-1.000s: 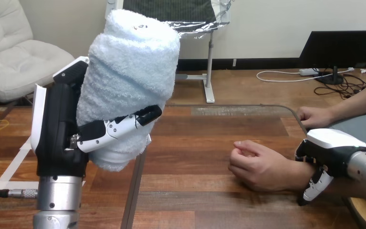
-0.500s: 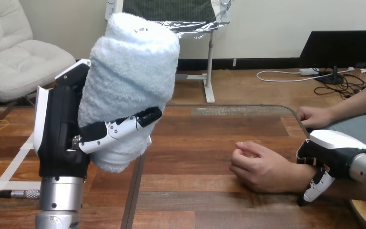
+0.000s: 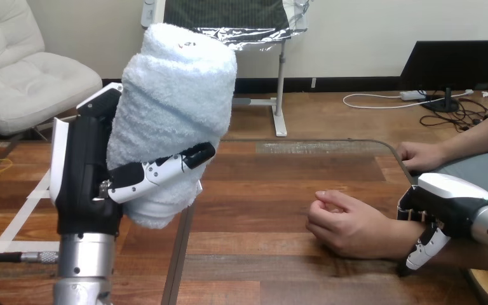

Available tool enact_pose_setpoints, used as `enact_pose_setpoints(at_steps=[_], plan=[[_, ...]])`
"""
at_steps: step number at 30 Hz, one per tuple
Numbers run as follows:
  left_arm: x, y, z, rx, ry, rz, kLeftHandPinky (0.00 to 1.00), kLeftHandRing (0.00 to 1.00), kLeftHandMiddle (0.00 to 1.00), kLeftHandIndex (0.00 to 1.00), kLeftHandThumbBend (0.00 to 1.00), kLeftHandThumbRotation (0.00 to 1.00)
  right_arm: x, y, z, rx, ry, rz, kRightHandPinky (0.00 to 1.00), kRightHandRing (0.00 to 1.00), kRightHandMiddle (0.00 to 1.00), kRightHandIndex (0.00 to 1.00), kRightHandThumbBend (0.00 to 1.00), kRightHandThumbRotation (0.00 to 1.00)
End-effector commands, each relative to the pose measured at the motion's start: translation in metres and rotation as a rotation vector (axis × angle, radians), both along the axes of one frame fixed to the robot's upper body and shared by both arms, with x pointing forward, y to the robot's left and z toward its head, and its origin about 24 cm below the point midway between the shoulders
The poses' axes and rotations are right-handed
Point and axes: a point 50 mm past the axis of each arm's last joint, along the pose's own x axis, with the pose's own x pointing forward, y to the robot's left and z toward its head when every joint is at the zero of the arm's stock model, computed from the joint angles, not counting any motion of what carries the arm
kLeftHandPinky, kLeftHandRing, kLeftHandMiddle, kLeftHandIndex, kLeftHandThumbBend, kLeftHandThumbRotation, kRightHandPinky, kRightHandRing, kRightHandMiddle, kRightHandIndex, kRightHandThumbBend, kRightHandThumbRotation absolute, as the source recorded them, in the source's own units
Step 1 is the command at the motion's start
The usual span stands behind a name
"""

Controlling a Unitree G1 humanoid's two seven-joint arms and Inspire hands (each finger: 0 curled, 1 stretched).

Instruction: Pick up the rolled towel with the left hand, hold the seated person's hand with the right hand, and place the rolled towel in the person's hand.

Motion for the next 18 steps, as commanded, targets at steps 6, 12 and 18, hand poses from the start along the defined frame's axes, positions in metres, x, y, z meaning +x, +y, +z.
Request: enact_pose_setpoints(at_steps=[6,12,18], plan=[[0.015,-0.008,0.016,-0.047,-0.087,-0.025,0.17,0.23,0.29,0.36,0.43,0.00,0.002,-0.004,0.024,0.057,-0.086,-0.015,0.19,0.26,0.35,0.42,0.87,0.00],[0.018,-0.011,0.012,-0.065,-0.071,-0.023,0.17,0.23,0.30,0.36,0.45,0.00,0.004,-0.005,0.033,0.082,-0.121,-0.016,0.20,0.27,0.36,0.41,0.88,0.01],[0.024,-0.015,0.007,-0.072,-0.050,-0.020,0.17,0.23,0.29,0.36,0.46,0.00,0.006,-0.005,0.046,0.094,-0.173,-0.002,0.21,0.28,0.37,0.41,0.90,0.02]])
